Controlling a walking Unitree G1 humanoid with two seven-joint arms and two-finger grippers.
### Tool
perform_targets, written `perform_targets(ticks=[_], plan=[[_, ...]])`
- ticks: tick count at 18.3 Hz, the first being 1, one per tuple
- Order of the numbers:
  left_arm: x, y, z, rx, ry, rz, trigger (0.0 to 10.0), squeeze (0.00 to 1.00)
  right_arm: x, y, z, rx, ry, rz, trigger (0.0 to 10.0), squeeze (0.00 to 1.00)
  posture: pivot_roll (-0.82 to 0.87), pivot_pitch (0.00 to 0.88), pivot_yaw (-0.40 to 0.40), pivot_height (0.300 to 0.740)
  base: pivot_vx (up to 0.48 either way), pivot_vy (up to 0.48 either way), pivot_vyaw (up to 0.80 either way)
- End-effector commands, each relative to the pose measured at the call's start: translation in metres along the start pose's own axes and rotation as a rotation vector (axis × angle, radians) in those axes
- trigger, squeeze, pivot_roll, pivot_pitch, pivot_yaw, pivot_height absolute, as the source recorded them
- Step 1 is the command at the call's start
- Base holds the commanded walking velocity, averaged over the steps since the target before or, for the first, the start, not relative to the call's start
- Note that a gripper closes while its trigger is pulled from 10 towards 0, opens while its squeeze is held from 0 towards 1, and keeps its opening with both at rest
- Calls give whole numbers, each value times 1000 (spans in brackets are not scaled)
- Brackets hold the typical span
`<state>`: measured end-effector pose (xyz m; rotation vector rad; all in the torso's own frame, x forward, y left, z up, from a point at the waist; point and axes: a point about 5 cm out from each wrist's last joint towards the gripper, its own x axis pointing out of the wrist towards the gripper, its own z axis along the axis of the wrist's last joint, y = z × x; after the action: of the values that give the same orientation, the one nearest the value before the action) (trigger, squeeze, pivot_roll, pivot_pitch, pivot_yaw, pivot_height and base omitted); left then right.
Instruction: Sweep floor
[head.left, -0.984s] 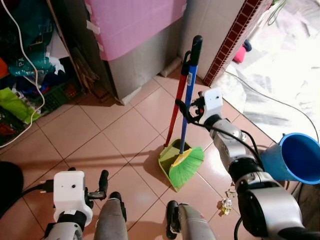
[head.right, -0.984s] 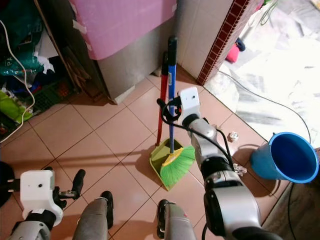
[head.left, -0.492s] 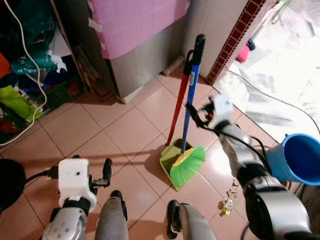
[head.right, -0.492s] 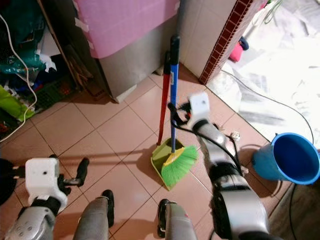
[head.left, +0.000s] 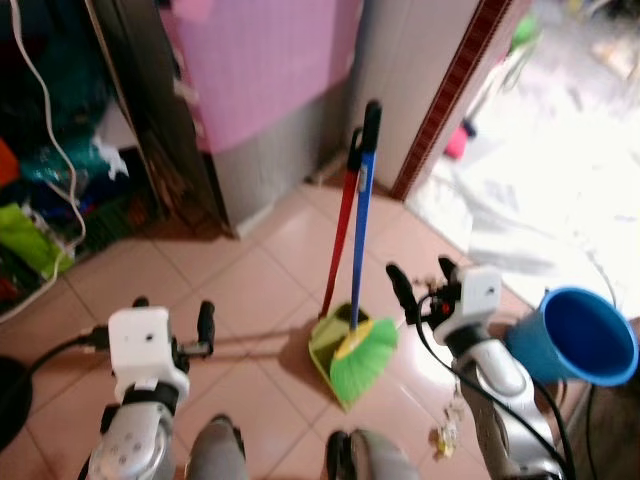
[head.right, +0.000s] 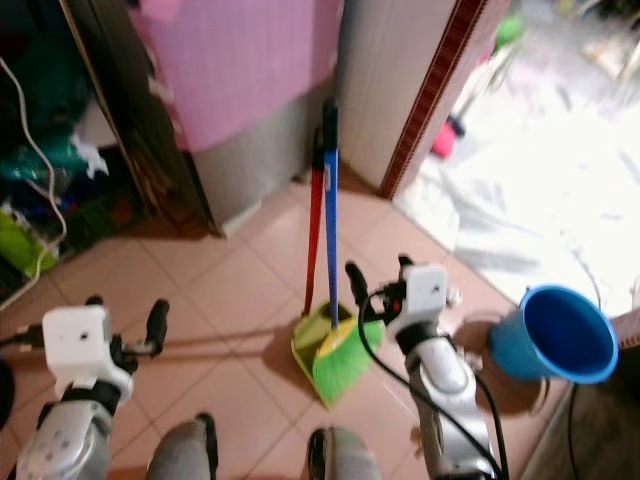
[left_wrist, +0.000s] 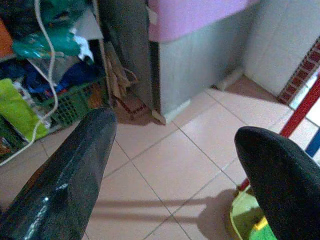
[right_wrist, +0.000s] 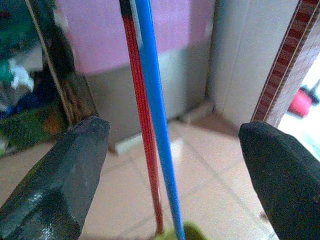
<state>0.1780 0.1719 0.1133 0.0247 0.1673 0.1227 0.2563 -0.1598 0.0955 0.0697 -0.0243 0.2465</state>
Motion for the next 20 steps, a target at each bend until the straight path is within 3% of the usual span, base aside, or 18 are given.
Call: perform_targets(ticks=[1, 4, 9, 20], plan=[[-1, 5, -1, 0, 0, 21, 10000, 0, -2, -3, 1, 13, -7, -44, 10000, 0, 71, 65, -68, 740, 0, 0, 0], [8, 6, 3, 6, -30, 4, 10000, 0, 10, -9, 4, 19, -23, -74, 10000, 0, 78, 45, -55, 740, 0, 0, 0], [14, 6, 5, 14, -57, -11, 10000, 0, 8, -8, 19, 32, 15, -110, 10000, 0, 85, 43, -57, 740, 0, 0, 0], [16, -3, -2, -10, -39, -50, 10000, 0, 11, -3, 17, 24, 65, -83, 10000, 0, 68, 52, -72, 740, 0, 0, -800]])
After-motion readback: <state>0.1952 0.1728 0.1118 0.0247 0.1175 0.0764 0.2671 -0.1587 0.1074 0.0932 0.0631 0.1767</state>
